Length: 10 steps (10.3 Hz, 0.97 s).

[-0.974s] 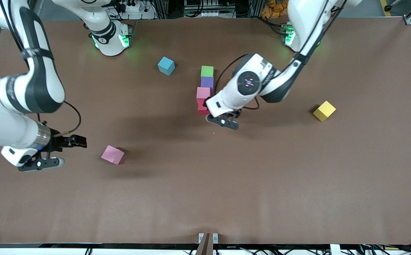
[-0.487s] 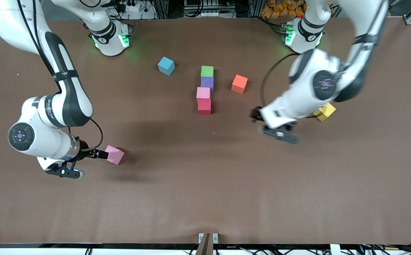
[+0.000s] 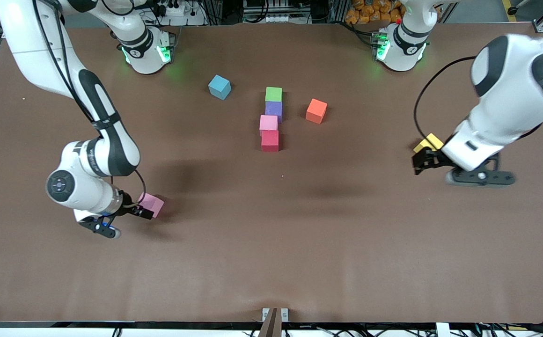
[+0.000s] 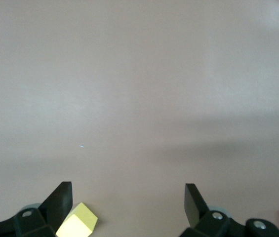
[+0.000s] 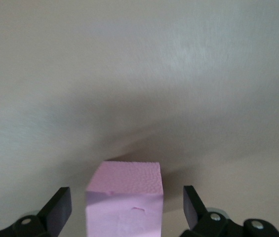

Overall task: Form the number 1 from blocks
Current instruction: 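Grasp the second pink block with the right gripper while the left gripper withdraws, then carry the pink block to the red block with the right gripper and place it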

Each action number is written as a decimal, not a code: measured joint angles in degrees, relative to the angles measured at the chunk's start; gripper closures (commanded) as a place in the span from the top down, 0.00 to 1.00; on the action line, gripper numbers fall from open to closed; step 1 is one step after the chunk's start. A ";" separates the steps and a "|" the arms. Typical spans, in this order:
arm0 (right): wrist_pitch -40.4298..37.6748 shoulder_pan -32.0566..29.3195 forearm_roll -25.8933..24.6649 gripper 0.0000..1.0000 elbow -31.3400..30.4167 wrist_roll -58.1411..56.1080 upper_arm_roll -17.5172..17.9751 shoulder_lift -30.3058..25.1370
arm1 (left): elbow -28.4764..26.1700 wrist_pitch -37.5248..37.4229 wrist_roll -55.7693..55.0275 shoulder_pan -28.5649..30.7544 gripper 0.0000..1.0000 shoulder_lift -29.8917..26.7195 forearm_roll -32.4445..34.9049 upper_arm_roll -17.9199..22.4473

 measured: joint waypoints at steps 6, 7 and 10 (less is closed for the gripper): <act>0.24 0.14 0.42 0.00 -1.94 0.94 0.11 -0.25 | 0.93 -2.28 2.22 -7.03 1.00 -6.01 1.00 14.25; 0.24 0.15 0.72 0.00 -2.05 0.94 0.13 -0.25 | 1.03 -2.59 2.85 -7.55 1.00 -6.73 0.66 15.71; 0.25 1.31 1.17 0.00 -2.06 0.25 0.48 -0.39 | 3.75 -8.44 3.37 -7.66 1.00 -8.32 -0.30 16.12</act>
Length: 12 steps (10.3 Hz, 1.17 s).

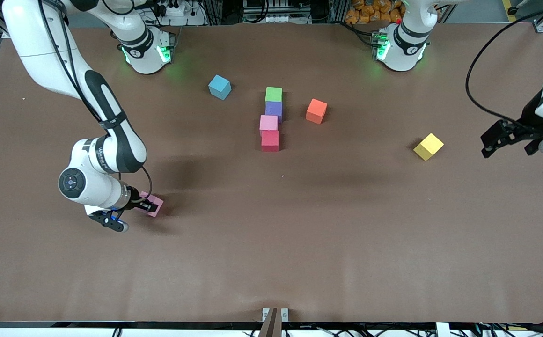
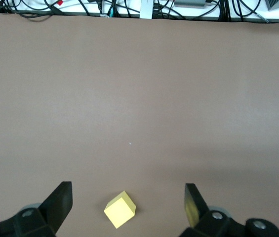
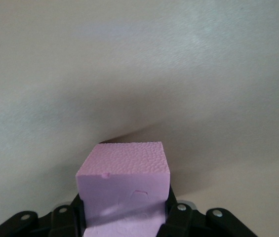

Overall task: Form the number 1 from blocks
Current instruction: 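Carry the pink block to the red block with the right gripper and place it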

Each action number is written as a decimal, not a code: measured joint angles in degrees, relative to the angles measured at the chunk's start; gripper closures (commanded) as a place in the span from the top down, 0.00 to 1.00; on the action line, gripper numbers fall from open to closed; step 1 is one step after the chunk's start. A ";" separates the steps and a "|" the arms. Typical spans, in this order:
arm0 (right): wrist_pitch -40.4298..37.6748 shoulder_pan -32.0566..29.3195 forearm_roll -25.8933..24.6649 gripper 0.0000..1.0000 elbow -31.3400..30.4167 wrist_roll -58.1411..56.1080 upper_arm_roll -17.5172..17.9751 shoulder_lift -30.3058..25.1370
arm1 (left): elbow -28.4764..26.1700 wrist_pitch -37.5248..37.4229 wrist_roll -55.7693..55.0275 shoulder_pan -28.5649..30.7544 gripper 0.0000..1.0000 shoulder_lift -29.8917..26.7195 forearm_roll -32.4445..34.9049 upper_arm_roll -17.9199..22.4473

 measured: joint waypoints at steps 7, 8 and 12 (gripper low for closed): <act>-1.10 14.71 0.03 0.00 2.17 -9.79 5.25 -3.87 | 4.70 -12.19 3.66 -0.04 1.00 -1.22 -4.97 0.27; -1.66 19.38 -0.01 0.00 3.29 -6.29 5.15 -3.55 | 5.06 -13.37 3.70 -0.07 1.00 -1.69 -4.97 0.29; -8.81 29.67 -4.38 0.00 13.12 5.61 4.48 2.41 | 7.12 -14.24 3.71 -0.04 1.00 -3.13 -4.97 0.45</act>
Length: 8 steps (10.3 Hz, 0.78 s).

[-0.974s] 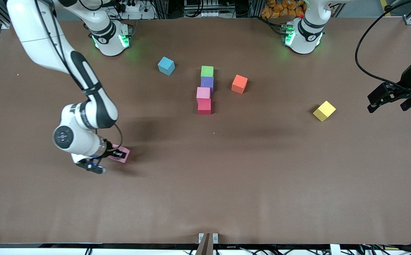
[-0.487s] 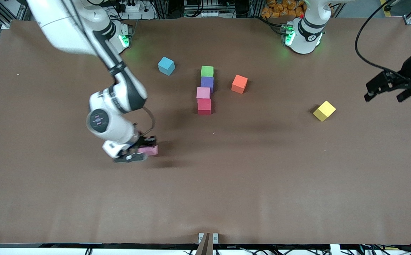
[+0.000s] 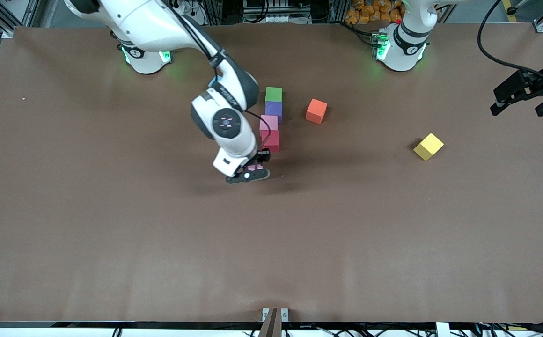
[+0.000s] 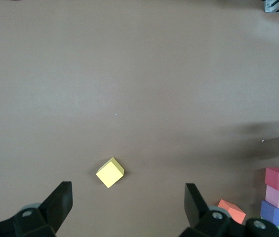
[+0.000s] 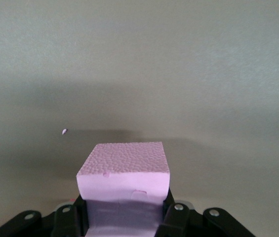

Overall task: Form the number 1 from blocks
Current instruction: 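Carry the pink block to the red block with the right gripper and place it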

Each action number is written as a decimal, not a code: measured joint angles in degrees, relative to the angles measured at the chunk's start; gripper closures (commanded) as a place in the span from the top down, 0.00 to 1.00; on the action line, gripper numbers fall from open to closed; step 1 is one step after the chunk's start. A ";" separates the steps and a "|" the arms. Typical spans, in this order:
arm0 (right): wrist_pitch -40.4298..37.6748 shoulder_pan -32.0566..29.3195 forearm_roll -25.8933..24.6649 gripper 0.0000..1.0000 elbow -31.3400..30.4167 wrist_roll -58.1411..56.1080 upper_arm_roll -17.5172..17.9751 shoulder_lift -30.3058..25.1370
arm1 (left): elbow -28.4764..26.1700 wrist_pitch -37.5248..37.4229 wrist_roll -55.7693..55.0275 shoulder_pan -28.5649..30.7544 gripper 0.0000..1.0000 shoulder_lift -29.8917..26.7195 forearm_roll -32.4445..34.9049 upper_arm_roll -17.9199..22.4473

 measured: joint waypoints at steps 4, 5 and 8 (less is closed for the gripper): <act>0.18 1.95 -0.70 0.00 3.65 0.90 -0.08 5.40 | 0.43 -0.72 0.00 0.01 1.00 -0.02 0.00 0.10; 0.32 2.40 -0.70 0.00 3.97 1.78 -0.14 5.90 | 0.43 -0.76 0.00 0.01 1.00 0.00 0.00 0.14; 0.93 3.20 -0.69 0.00 4.48 4.87 -0.25 6.52 | 0.43 -0.76 0.00 0.02 1.00 0.00 0.00 0.19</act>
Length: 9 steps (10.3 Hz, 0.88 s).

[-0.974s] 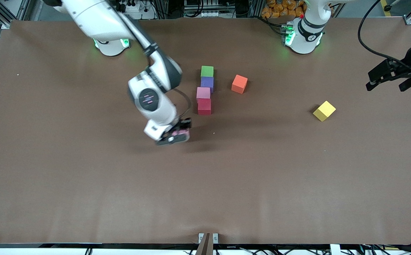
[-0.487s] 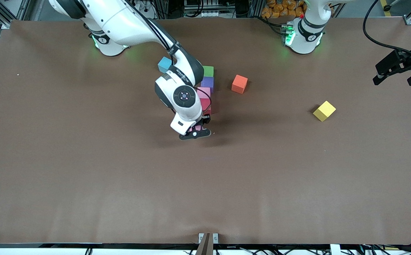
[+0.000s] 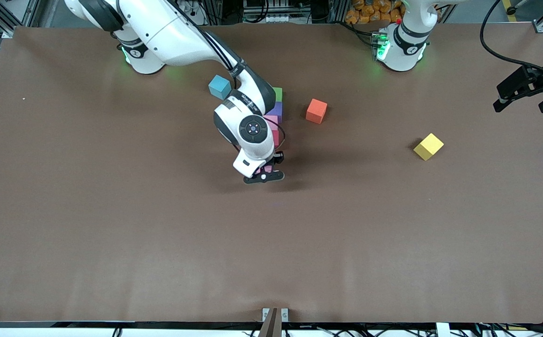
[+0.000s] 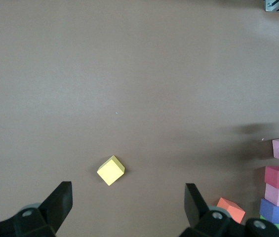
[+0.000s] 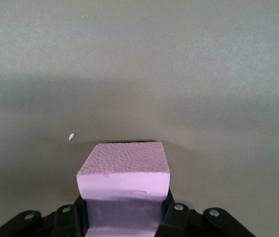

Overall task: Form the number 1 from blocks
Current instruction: 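Carry the pink block to the red block with the right gripper and place it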

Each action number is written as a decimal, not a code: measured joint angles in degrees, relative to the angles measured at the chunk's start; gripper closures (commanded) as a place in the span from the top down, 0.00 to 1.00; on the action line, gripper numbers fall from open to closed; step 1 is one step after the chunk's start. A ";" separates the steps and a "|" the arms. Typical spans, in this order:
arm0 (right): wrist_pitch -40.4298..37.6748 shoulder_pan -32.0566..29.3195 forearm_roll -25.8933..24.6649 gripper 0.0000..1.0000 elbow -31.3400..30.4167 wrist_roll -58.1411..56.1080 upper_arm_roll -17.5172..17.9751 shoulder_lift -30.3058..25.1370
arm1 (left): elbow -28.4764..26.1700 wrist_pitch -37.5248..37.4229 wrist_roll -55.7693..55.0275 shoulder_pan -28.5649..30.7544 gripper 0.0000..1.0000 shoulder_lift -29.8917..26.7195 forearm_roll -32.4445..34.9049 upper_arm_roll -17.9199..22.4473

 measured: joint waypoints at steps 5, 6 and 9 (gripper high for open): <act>-0.03 2.36 0.02 0.00 0.00 1.86 -0.15 0.15 | 0.00 -0.25 0.00 0.01 1.00 0.02 0.00 0.02; -0.09 2.38 0.04 0.00 0.00 1.91 -0.16 0.15 | 0.00 -0.49 0.00 0.01 1.00 0.02 0.00 0.02; -0.51 2.38 0.06 0.00 -0.27 2.12 -0.25 0.22 | 0.00 -0.86 0.60 0.01 1.00 0.02 0.00 0.02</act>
